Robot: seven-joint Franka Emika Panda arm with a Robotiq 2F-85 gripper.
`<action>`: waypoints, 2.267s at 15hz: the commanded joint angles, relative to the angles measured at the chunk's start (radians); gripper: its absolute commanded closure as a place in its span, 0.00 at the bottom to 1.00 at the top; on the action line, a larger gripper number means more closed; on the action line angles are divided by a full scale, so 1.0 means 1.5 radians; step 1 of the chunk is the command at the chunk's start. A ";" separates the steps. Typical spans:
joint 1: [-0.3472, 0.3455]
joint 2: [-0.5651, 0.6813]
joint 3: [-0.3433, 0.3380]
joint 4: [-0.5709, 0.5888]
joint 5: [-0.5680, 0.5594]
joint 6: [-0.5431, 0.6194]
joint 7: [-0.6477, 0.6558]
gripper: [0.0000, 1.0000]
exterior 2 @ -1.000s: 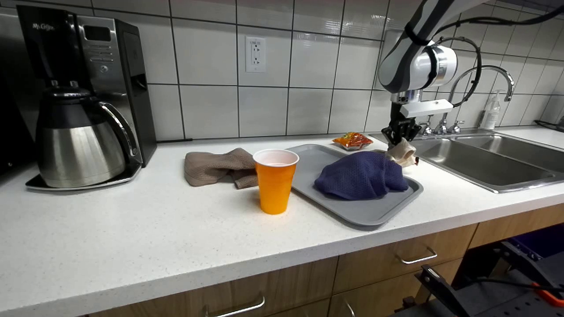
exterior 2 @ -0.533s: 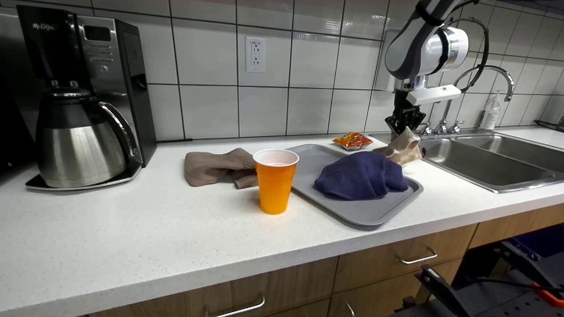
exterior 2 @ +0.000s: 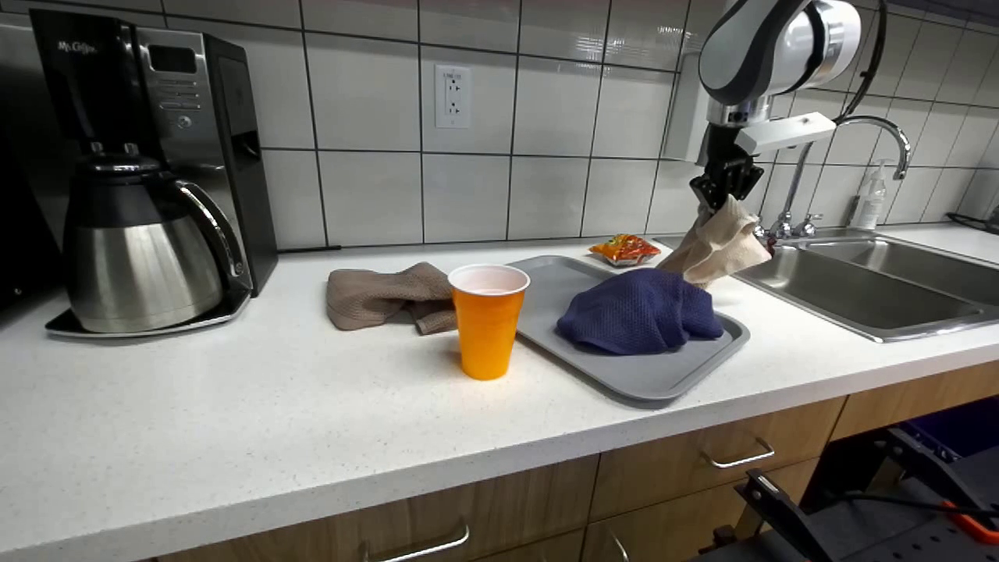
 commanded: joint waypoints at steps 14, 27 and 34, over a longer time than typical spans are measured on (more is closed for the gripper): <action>0.038 -0.150 0.027 -0.090 -0.089 0.020 0.008 0.98; 0.074 -0.179 0.079 -0.128 -0.085 0.040 -0.002 0.98; 0.096 -0.195 0.108 -0.153 -0.068 0.051 -0.029 0.98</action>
